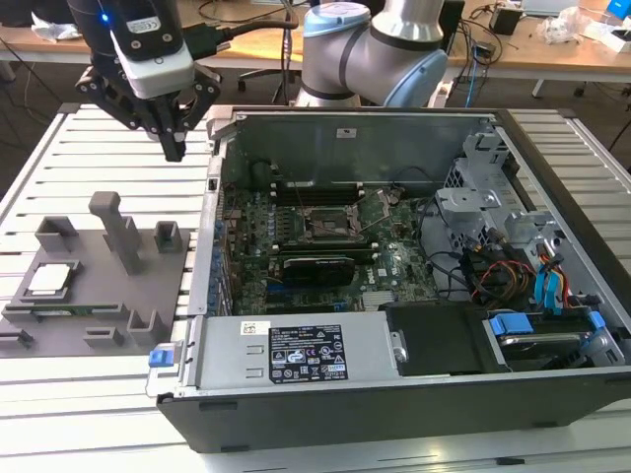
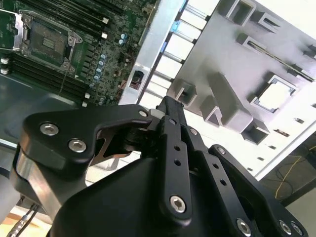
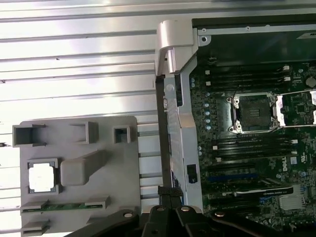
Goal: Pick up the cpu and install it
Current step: 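Reach for the cpu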
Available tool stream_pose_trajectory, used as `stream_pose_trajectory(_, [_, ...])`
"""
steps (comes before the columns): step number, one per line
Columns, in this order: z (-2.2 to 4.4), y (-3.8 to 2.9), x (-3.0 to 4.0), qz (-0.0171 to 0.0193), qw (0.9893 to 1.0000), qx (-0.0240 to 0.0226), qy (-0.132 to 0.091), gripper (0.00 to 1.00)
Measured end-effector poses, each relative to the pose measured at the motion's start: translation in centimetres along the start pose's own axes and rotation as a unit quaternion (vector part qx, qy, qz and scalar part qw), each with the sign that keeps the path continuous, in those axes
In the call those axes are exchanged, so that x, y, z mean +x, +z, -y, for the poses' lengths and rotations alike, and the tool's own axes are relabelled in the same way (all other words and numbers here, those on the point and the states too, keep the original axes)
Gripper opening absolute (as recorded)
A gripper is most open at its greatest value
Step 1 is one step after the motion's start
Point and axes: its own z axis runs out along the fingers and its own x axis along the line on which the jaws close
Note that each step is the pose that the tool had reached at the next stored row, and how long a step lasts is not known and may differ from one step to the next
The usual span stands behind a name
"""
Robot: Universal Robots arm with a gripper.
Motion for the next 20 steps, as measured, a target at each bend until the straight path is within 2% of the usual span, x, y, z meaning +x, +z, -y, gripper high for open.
stream_pose_trajectory(6, [0.06,-0.01,0.86,0.0003,1.0,-0.0002,0.0,0.11])
stream_pose_trajectory(10, [0.15,0.12,1.88,0.0003,1.0,-0.0002,0.0,0.11])
stream_pose_trajectory(14, [0.19,0.18,2.44,0.0003,1.0,-0.0002,0.0,0.11])
stream_pose_trajectory(17, [0.26,0.26,3.33,0.0003,1.0,-0.0002,0.0,0.11])
stream_pose_trajectory(19, [0.29,0.29,3.67,0.0003,1.0,-0.0002,0.0,0.11])
stream_pose_trajectory(20, [0.33,0.34,4.09,0.0003,1.0,-0.0003,0.0,0.11])
